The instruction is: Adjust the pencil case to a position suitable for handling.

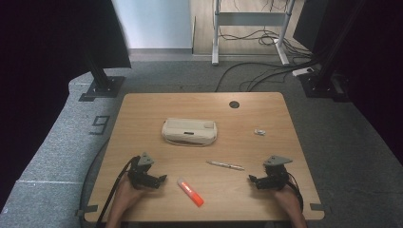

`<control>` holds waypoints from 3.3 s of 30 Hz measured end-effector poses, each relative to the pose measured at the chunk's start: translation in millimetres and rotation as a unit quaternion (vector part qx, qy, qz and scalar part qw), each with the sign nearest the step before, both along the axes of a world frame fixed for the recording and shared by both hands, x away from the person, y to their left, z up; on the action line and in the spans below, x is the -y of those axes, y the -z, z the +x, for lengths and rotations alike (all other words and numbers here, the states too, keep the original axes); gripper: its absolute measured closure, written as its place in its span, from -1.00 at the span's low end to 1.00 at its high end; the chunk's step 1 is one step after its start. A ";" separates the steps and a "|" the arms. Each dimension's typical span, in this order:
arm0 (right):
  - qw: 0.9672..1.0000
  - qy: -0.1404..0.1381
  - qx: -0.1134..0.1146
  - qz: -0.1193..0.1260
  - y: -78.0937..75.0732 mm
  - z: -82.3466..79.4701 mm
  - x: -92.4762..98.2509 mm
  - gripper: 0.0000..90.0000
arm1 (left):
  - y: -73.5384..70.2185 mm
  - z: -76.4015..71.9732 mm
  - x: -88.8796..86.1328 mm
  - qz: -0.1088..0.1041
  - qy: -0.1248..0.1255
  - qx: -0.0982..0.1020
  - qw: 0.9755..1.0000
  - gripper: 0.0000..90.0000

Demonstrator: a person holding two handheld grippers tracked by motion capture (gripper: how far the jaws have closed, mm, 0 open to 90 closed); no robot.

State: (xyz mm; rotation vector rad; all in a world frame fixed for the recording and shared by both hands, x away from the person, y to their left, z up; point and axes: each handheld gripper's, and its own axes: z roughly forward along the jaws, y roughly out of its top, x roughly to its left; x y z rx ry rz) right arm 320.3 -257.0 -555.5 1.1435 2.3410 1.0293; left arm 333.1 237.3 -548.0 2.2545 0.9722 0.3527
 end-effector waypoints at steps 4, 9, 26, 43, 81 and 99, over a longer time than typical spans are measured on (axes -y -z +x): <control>1.000 0.001 0.000 0.000 0.0 0.0 -0.1 -0.83 | 0.0 -0.4 0.8 0.000 -0.004 0.000 1.000 -1.00; 1.000 0.001 0.000 0.000 0.0 0.0 -0.1 -0.83 | 0.0 -0.5 4.0 0.000 -0.012 0.000 1.000 -1.00; 1.000 0.001 0.000 0.000 0.0 0.2 -0.1 -0.83 | -0.2 4.6 4.6 -0.003 -0.001 0.000 1.000 -1.00; 1.000 0.003 0.001 0.000 0.0 0.7 -0.3 -0.83 | -17.5 18.3 10.0 -0.017 0.025 -0.008 0.999 -0.98; 1.000 0.015 0.000 0.000 -0.1 2.5 -2.2 -0.83 | -75.9 99.9 46.1 -0.006 0.043 -0.014 0.999 -0.85; 1.000 0.015 0.000 0.000 0.0 2.5 -2.4 -0.83 | -82.3 146.3 67.0 0.002 0.032 -0.025 0.999 -0.79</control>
